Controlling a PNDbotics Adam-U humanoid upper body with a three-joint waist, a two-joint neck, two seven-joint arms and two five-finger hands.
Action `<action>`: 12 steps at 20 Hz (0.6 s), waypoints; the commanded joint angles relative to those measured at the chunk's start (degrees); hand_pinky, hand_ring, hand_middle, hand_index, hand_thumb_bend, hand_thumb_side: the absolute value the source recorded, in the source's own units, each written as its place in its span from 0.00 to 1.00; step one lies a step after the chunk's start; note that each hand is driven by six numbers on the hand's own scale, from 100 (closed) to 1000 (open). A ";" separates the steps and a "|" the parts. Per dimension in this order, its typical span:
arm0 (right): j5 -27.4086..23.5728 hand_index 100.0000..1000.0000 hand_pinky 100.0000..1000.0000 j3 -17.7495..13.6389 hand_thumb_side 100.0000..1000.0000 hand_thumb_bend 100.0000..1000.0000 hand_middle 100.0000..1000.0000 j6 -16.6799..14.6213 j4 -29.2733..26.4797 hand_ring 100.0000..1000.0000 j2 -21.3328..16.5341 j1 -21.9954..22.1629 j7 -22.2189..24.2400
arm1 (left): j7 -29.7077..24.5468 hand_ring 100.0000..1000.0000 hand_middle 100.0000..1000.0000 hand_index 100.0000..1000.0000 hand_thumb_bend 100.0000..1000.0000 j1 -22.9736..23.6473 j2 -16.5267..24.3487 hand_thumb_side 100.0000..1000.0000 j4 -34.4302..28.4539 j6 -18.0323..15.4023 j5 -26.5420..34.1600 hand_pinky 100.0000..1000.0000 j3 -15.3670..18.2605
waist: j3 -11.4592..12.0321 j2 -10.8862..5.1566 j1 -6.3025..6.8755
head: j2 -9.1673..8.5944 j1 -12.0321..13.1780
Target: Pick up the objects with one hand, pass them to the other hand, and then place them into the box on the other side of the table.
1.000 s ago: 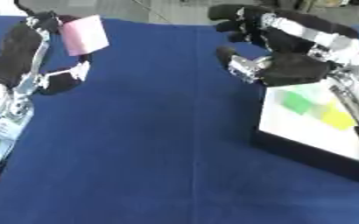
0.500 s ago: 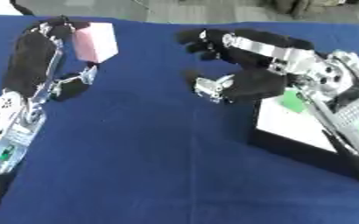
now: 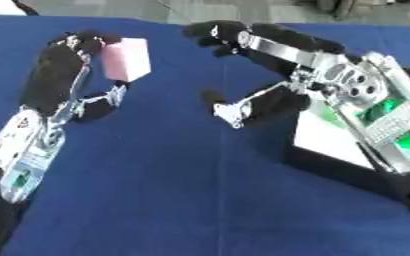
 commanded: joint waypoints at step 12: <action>11.24 0.93 0.91 3.96 0.00 0.11 0.98 -1.72 -0.89 1.00 -1.09 -4.46 -1.21 | 0.03 0.44 0.38 0.50 0.00 -1.94 -1.94 0.11 -1.92 -1.27 9.45 0.70 -0.73 | 0.12 -2.39 -0.44 | 0.11 -0.40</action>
